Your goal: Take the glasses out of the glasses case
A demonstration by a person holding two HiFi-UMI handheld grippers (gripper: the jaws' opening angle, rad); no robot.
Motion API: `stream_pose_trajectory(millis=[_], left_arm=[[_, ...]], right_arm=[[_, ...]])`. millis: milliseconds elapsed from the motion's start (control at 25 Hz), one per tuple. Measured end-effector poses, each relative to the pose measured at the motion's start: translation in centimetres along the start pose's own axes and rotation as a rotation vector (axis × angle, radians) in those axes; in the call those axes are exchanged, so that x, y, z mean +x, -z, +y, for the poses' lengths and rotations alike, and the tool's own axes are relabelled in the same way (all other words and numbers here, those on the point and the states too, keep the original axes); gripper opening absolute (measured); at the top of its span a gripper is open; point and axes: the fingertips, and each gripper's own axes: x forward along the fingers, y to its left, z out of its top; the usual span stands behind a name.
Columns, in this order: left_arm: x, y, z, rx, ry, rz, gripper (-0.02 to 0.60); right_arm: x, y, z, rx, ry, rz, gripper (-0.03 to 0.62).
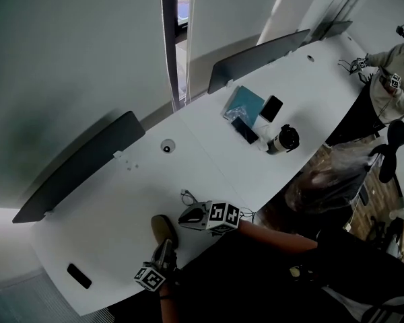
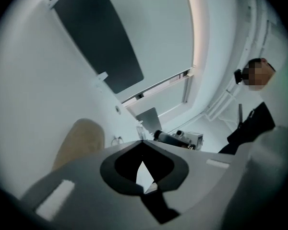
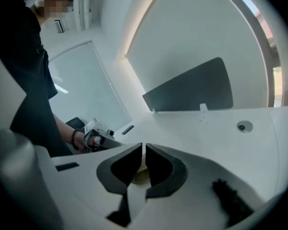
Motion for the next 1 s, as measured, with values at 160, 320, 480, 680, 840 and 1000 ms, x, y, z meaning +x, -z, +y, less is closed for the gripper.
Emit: stream_pose_trajectory(millis=[160,320,480,680,840,1000], left_arm=[[-0.1,-3.8,-5.7,0.25,0.031,-0.088,0.008],[-0.9,-6.8,-9.6,0.564,-0.009,-0.146,0.008],[-0.7,-6.1,-9.1,0.716,-0.054,-0.102,0.009],[-1.3,-4.7,-7.2,0.711,-0.1,-0.064,0.009],[-2.0,-3.5,-5.0,0.716,-0.142,-0.036,0.009],[-2.0,-2.5,-3.4,0.75,-0.138,-0.025,0.009]], right_arm=[[-3.1,-3.0,1.7,-0.132,0.054,-0.081,0.013],[-4.4,-6.5,4.4,-0.248,0.085,-0.188,0.011],[-2.7,-2.6,3.8,-0.281,0.115,-0.087,0.011],[-2.9,-0.3,3.1,-0.249,0.132,-0.055,0.009],[-3.0,1.9,0.7,-0.175,0.212,0.008,0.009],[-4.1,7.6,-5.6,-0.013,0.419,0.194,0.012]])
